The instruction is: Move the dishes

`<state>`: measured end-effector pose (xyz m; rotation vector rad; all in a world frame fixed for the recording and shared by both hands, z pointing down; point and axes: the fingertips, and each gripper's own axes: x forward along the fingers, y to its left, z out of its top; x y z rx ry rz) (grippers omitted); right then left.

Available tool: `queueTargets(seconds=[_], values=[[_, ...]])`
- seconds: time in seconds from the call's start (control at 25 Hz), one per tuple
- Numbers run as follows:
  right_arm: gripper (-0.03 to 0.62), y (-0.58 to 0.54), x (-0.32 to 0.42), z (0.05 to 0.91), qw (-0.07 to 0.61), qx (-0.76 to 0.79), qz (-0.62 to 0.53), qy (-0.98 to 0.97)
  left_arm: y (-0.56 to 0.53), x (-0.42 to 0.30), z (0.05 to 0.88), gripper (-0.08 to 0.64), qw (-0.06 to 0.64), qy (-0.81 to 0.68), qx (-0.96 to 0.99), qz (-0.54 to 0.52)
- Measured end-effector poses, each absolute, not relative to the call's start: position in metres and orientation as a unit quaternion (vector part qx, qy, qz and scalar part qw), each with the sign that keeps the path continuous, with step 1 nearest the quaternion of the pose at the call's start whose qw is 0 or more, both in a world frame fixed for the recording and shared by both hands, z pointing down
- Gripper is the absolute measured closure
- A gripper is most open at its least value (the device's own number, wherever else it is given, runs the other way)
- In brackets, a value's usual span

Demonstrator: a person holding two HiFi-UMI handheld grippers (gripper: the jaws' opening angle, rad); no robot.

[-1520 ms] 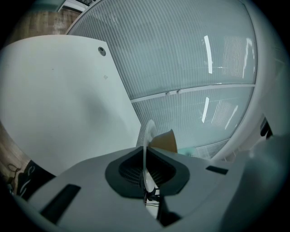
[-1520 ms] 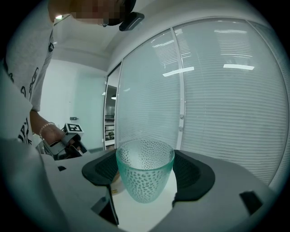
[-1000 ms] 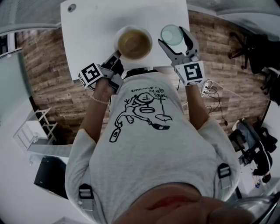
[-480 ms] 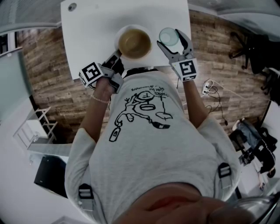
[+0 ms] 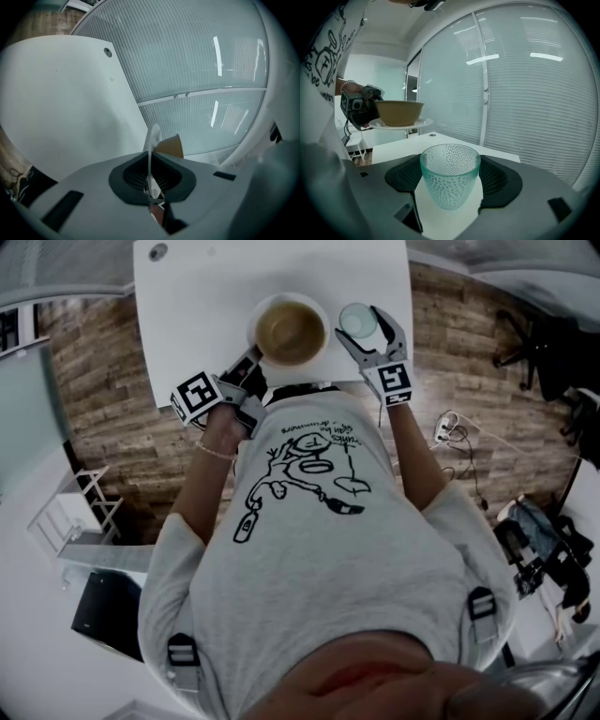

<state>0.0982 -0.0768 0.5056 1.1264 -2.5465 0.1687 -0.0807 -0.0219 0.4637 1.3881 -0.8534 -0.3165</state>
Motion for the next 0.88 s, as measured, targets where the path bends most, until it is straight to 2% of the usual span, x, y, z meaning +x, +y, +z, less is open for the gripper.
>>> queueTargets(seconds=[0.88], values=[[0.215, -0.07, 0.108, 0.572, 0.2, 0.393, 0.093, -0.893, -0.022, -0.085, 0.466, 0.551, 0.675, -0.391, 0.609, -0.144]])
